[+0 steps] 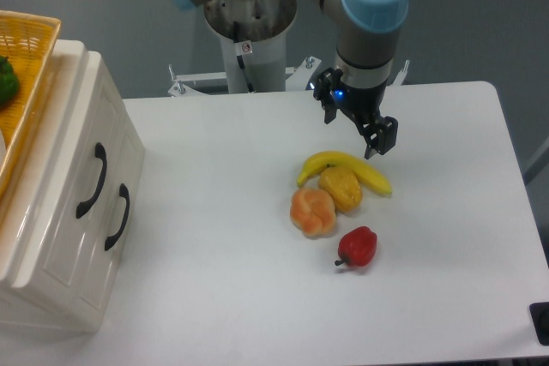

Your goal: Slide the top white drawer open

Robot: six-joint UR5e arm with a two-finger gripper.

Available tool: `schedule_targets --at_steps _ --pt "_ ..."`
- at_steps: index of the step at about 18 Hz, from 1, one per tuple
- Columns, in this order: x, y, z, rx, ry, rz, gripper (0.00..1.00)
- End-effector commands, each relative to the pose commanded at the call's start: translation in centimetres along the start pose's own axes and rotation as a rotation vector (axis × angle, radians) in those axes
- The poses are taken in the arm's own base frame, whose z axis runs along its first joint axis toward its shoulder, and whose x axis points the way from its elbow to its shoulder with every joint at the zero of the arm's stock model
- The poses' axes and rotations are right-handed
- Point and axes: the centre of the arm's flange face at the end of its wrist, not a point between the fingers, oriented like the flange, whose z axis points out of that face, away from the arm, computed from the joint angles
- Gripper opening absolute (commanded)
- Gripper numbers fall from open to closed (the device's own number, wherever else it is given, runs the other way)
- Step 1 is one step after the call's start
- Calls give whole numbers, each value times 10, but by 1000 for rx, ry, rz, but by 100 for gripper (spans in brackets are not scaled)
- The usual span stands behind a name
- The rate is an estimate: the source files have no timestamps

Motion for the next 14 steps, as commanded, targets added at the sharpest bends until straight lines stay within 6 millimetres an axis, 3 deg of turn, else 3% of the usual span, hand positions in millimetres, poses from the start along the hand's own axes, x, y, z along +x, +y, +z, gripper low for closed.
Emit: schedule_targets --at_steps 6,14 --pt "2 -1 2 -1 6 0 100" --pt "13 0 22 -13 54 -37 100"
